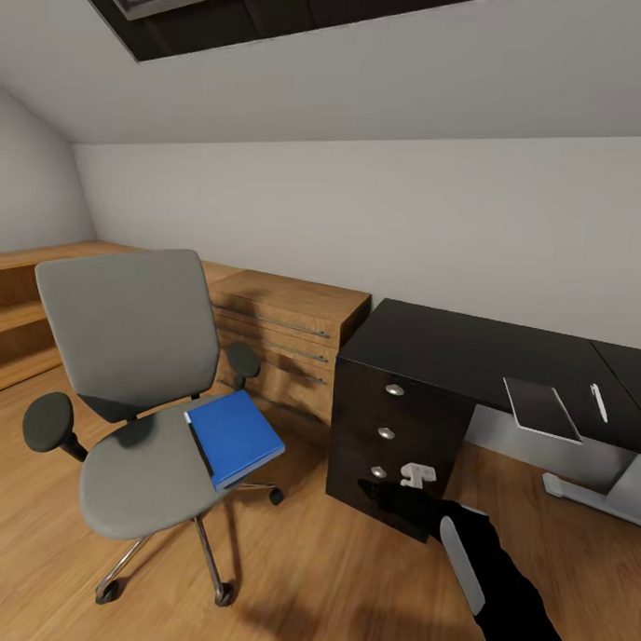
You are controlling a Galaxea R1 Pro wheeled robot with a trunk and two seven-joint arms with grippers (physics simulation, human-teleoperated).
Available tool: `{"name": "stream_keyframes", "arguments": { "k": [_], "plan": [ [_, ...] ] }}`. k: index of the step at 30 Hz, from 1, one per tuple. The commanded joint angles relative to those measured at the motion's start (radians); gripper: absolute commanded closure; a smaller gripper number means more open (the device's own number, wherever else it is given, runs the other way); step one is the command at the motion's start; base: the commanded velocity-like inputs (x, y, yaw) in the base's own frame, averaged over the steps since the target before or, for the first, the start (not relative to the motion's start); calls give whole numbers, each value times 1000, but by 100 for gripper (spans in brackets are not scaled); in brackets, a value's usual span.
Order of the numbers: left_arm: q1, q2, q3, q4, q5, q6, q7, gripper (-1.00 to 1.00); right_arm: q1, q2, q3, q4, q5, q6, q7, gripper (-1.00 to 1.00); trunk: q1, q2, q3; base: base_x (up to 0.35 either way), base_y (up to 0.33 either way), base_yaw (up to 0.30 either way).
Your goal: In the bedroom, organize the workspace by keeping the computer under the desk, ensuring the monitor is on the desk, placing the keyboard on the desk next to the monitor, placing the mouse on the desk next to the keyboard, moving the folder from the swivel chair onto the desk next to the mouse, stacking the notebook on top of the folder with the pen on top of the notebook, and positioning the swivel chair next to the desk.
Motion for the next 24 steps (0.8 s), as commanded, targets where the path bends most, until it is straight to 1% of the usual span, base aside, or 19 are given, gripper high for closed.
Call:
{"name": "stream_keyframes", "arguments": {
  "k": [1, 4, 5, 7, 11, 13, 20, 24],
  "plan": [
    [0, 1, -3, 1, 3, -3, 1, -100, 0, 0, -1, -12, -22, 5, 13, -100, 0, 0, -1, 0, 199, 0],
    [0, 3, -3, 1, 3, -4, 3, -100, 0, 0, -3, -17, -48, 5, 41, -100, 0, 0, -1, 0, 238, 0],
    [1, 5, -3, 1, 5, -4, 5, -100, 0, -3, -3, -10, -64, 2, 68, -100, 0, 0, -1, 0, 281, 0],
    [1, 7, -3, 1, 5, -3, 6, -100, 0, -6, -4, 2, -73, 0, 89, -100, 0, 0, -1, 0, 292, 0],
    [1, 15, -3, 1, 6, -3, 5, -100, 0, -12, -4, 14, -78, -1, 107, -100, 0, 0, -1, 0, 275, 0],
    [1, 19, -3, 1, 6, -2, 5, -100, 0, -14, -4, 18, -81, -1, 116, -100, 0, 0, -1, 0, 144, 0],
    [1, 27, -1, 1, 7, 7, 5, -100, 0, -16, -4, 22, -83, 0, 123, -100, 0, 0, -1, 0, 53, 0],
    [1, 32, 1, 2, 7, 38, 6, -100, 0, -16, -4, 23, -85, 5, 124, -100, 0, 0, -1, 0, 12, 0]
  ]
}}
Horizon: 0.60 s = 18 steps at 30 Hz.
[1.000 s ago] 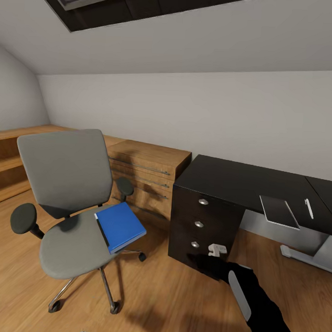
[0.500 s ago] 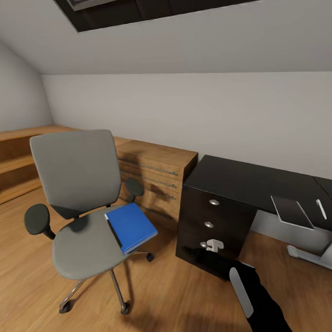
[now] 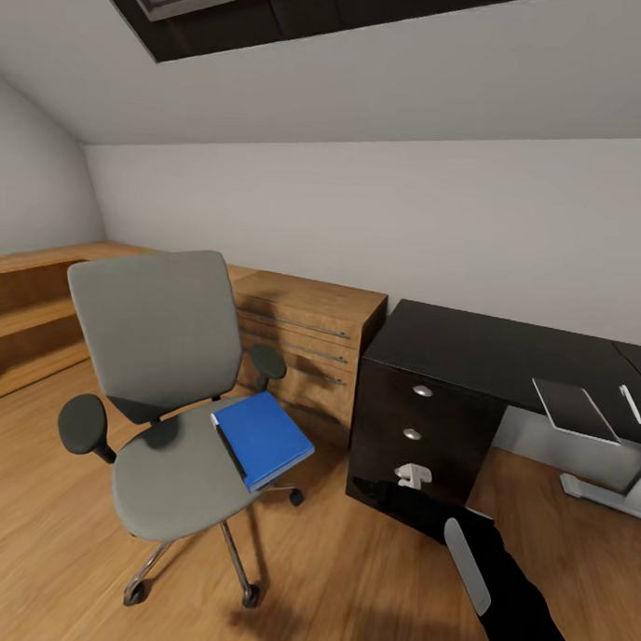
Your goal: In the bedroom, organize the workspace by keeping the computer under the desk, ensuring the monitor is on the desk, placing the keyboard on the desk next to the monitor, placing the mouse on the desk next to the keyboard, moving the folder from the swivel chair onto the desk next to the mouse, stacking the notebook on top of the folder with the pen on top of the notebook, and positioning the swivel chair next to the desk.
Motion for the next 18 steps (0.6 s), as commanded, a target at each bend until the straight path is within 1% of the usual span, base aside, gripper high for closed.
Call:
{"name": "stream_keyframes", "arguments": {
  "k": [1, 6, 9, 18],
  "plan": [
    [-1, 1, -3, 1, 3, 4, 2, -100, 0, 0, 0, -1, -8, 7, -1, -100, 0, 0, -1, 0, 6, 0],
    [-1, 2, -3, 1, 3, 23, 3, -100, 0, 0, 0, 0, -8, 10, -1, -100, 0, 0, -1, 0, 3, 7],
    [-1, 0, -3, 1, 3, 27, 1, -100, 1, 1, 0, 0, -8, 10, -1, -100, 0, 0, -3, 0, 1, 81],
    [-1, -2, -3, 0, 2, 32, -1, -100, 1, 3, -4, 1, -9, 4, -7, -100, 0, 0, -11, 0, 0, 183]
  ]
}}
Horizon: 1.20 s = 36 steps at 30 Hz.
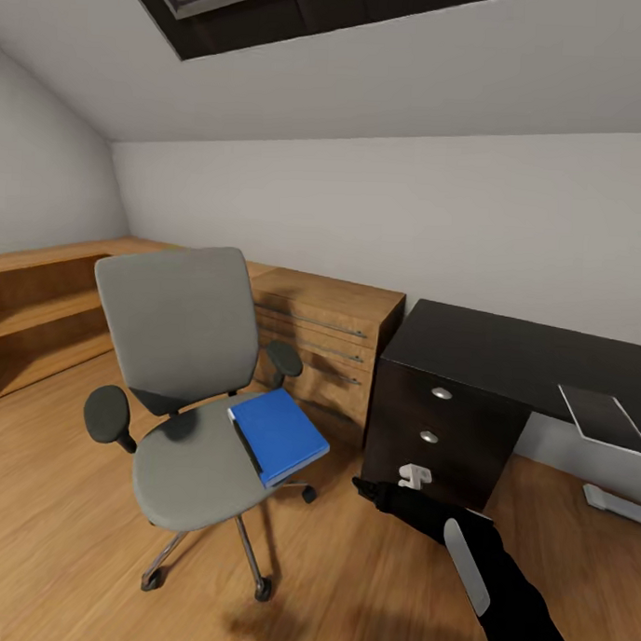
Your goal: In the bedroom, organize the workspace by keeping the computer under the desk, ensuring the monitor is on the desk, placing the keyboard on the desk next to the monitor, placing the mouse on the desk next to the keyboard, moving the folder from the swivel chair onto the desk next to the mouse, stacking the notebook on top of the folder with the pen on top of the notebook, and positioning the swivel chair next to the desk.
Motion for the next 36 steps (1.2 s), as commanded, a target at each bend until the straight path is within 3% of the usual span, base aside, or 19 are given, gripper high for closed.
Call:
{"name": "stream_keyframes", "arguments": {
  "k": [1, 16, 26, 36],
  "plan": [
    [-1, 0, -3, 1, 3, -3, 1, -100, 0, 0, -3, -1, -9, 6, -1, -100, 0, 0, -2, 0, 0, 225],
    [-1, -7, -3, 1, 3, 5, -2, -100, 0, -5, -25, -1, -10, 2, 0, -100, 0, 0, -16, 0, 0, 211],
    [-1, 1, -2, 1, 4, 5, 1, -100, 0, -9, -69, -2, -11, 4, 5, -100, 0, 0, -19, 0, 0, 35],
    [-1, 3, -2, 1, 5, 4, 4, -100, 0, -13, -74, -1, -12, 7, 6, -100, 0, 0, -19, 160, 0, 2]
  ]
}}
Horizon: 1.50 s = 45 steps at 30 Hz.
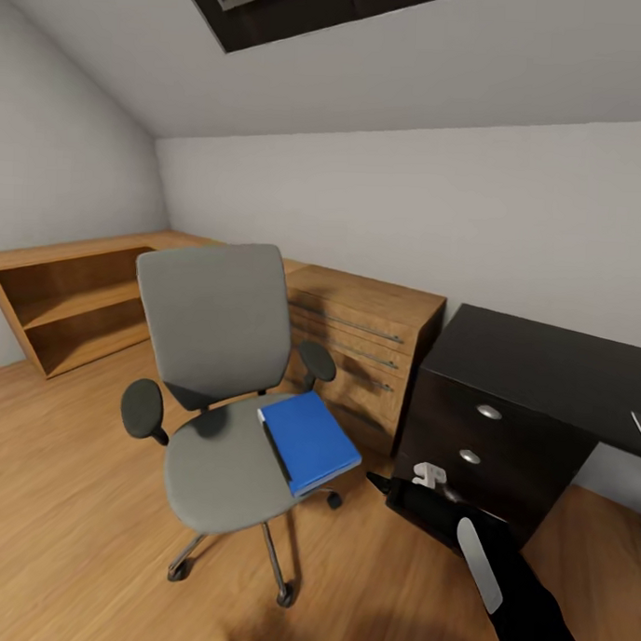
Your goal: In the bedroom, organize the workspace by keeping the computer under the desk, ensuring the monitor is on the desk, placing the keyboard on the desk next to the monitor, placing the mouse on the desk next to the keyboard, moving the folder from the swivel chair onto the desk next to the mouse, stacking the notebook on top of the folder with the pen on top of the notebook, and positioning the swivel chair next to the desk.
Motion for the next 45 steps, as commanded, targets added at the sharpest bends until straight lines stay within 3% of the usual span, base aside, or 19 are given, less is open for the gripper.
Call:
{"name": "stream_keyframes", "arguments": {
  "k": [1, 19, 26, 35, 45],
  "plan": [
    [-1, 0, -3, 1, 3, -3, 2, -100, -1, 0, -2, -1, -6, 8, 1, -100, 0, 0, -1, 303, 0, 0],
    [-1, 0, -3, 1, 2, -2, 2, -100, -1, -14, -21, -2, -7, 14, 2, -100, 0, 0, -1, 90, 0, 0],
    [-1, 0, -3, 1, 2, -4, 1, -100, -1, -14, -24, -2, -7, 7, 2, -100, 0, 0, -1, 0, -1, 246],
    [-1, -1, -3, 1, 2, -7, 1, -100, -1, -21, -63, 0, -4, 4, 4, -100, 0, 0, -1, 0, -177, 100],
    [-1, 0, -3, 1, 3, -4, 1, -100, -1, -23, -75, 29, -4, -42, 0, -100, 0, 0, -1, 0, -48, 8]
  ]
}}
